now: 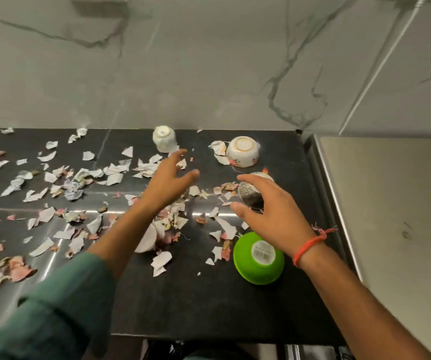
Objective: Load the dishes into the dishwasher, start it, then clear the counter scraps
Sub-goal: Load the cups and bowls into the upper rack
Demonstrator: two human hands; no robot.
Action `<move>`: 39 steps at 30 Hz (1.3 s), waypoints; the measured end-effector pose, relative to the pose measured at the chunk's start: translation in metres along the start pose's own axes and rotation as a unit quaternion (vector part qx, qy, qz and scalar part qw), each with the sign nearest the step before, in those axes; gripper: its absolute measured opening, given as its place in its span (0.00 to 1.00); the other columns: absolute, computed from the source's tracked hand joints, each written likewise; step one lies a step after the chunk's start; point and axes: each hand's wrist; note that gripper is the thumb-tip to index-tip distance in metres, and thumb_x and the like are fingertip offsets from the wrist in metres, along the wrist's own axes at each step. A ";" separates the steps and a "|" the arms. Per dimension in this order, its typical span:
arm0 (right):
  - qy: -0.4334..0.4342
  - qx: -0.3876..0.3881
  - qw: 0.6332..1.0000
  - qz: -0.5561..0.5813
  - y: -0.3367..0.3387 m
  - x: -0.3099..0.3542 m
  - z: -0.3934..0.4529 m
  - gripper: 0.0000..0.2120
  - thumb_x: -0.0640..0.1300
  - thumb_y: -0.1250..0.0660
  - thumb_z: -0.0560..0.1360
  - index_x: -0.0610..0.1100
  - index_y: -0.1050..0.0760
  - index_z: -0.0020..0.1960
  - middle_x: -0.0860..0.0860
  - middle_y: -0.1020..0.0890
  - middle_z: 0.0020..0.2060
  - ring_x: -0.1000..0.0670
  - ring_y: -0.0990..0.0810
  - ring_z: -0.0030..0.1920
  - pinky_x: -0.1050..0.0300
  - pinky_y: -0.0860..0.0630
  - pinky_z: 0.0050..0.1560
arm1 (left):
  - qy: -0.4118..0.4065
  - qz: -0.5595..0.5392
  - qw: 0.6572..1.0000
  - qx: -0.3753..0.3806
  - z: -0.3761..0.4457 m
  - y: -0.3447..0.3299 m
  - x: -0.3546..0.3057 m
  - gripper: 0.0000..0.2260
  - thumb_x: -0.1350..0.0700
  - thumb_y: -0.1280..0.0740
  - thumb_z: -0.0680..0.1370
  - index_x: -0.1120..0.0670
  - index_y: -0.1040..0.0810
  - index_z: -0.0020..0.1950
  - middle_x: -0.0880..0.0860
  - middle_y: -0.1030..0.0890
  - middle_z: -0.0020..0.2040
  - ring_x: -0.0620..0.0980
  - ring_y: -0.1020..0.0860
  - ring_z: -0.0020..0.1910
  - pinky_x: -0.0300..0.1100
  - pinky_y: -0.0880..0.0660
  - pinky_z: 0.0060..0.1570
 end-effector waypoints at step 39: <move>-0.058 -0.039 0.997 0.028 -0.022 0.017 0.027 0.43 0.50 0.23 0.71 0.58 0.44 0.78 0.58 0.33 0.71 0.60 0.34 0.70 0.65 0.33 0.68 | -0.145 -0.036 0.982 0.117 0.006 -0.003 -0.054 0.45 0.42 0.20 0.66 0.35 0.41 0.77 0.40 0.21 0.58 0.42 0.19 0.55 0.48 0.19 0.58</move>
Point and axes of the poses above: each hand's wrist, its own z-axis towards the middle knuckle, its own y-axis out of the back of the hand, x = y × z
